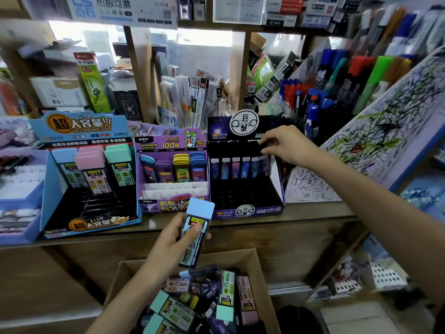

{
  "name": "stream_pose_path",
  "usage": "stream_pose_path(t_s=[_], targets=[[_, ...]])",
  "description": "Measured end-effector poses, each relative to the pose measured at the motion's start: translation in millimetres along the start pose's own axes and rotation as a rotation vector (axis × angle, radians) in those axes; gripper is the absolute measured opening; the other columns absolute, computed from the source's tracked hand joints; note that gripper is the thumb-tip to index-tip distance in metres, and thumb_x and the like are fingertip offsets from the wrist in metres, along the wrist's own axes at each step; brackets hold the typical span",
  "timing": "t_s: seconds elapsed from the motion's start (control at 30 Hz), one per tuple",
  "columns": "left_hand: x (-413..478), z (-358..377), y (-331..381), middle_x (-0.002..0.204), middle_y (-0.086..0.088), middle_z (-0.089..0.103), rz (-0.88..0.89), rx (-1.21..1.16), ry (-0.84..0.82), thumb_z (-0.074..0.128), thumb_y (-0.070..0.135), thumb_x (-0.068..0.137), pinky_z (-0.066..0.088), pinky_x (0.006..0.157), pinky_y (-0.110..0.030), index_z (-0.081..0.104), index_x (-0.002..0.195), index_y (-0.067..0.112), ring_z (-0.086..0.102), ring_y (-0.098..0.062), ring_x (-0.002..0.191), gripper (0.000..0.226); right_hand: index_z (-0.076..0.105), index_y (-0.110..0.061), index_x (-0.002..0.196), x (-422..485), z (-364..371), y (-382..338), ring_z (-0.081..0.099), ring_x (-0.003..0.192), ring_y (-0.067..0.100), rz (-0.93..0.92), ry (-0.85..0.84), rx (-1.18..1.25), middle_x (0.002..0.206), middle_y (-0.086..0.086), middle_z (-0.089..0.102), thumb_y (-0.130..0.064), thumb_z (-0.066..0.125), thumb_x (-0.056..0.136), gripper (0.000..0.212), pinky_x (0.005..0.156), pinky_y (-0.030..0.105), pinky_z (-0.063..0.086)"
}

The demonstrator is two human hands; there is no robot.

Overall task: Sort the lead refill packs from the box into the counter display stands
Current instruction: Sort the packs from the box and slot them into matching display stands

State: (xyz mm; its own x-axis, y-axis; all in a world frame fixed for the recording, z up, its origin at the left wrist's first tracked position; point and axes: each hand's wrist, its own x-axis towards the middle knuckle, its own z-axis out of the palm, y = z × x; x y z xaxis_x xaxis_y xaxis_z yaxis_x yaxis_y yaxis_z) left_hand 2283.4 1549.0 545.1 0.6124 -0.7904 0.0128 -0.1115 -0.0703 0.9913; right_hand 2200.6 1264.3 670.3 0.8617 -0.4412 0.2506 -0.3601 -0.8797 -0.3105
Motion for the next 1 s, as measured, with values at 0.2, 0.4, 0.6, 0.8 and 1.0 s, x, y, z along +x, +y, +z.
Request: stream_pose_path(t_s=[0.2, 0.4, 0.6, 0.8, 1.0], targets=[[0.6, -1.2, -0.6, 0.090, 0.000, 0.074, -0.001, -0.013, 0.007, 0.050, 0.021, 0.094, 0.050, 0.060, -0.018, 0.056, 0.107, 0.019, 0.067, -0.010, 0.078, 0.014, 0.064, -0.010, 0.103, 2.5, 6.4, 13.9, 0.057, 0.088, 0.023, 0.119, 0.095, 0.093, 0.090, 0.006, 0.057, -0.008, 0.068, 0.084, 0.020, 0.074, 0.025, 0.040], [1.5, -1.1, -1.1, 0.089, -0.002, 0.074, 0.008, -0.032, 0.004, 0.050, 0.020, 0.094, 0.050, 0.057, -0.018, 0.056, 0.107, 0.016, 0.067, -0.010, 0.075, 0.016, 0.062, -0.009, 0.102, 3.1, 13.8, 16.6, 0.059, 0.092, 0.030, 0.096, 0.091, -0.060, 0.095, 0.011, 0.062, -0.012, 0.066, 0.086, 0.017, 0.080, 0.035, 0.049], [1.8, -3.3, 0.4, 0.089, -0.002, 0.074, 0.027, -0.061, 0.019, 0.051, 0.021, 0.093, 0.049, 0.057, -0.016, 0.056, 0.109, 0.019, 0.068, -0.009, 0.074, 0.017, 0.061, -0.007, 0.109, 3.4, 13.7, 8.7, 0.055, 0.102, 0.032, 0.014, 0.060, -0.385, 0.110, 0.012, 0.056, -0.019, 0.063, 0.088, 0.024, 0.073, 0.039, 0.045], [-1.2, -20.5, 6.8, 0.094, 0.006, 0.073, 0.063, -0.067, 0.074, 0.053, 0.037, 0.084, 0.052, 0.061, -0.019, 0.057, 0.110, 0.029, 0.068, -0.008, 0.083, 0.028, 0.057, -0.007, 0.117, -11.6, 14.3, -23.7, 0.051, 0.102, 0.025, -0.097, 0.231, -0.393, 0.111, 0.008, 0.055, -0.023, 0.055, 0.093, 0.029, 0.081, 0.036, 0.044], [-7.1, -52.0, 17.0, 0.090, 0.007, 0.073, 0.116, -0.081, 0.147, 0.054, 0.039, 0.082, 0.054, 0.060, -0.020, 0.057, 0.105, 0.032, 0.068, -0.008, 0.081, 0.025, 0.065, -0.019, 0.096, -31.7, 50.8, -139.8, 0.060, 0.079, 0.005, -0.189, -0.116, 0.578, 0.086, -0.009, 0.065, -0.032, 0.061, 0.088, 0.016, 0.071, 0.020, 0.049]])
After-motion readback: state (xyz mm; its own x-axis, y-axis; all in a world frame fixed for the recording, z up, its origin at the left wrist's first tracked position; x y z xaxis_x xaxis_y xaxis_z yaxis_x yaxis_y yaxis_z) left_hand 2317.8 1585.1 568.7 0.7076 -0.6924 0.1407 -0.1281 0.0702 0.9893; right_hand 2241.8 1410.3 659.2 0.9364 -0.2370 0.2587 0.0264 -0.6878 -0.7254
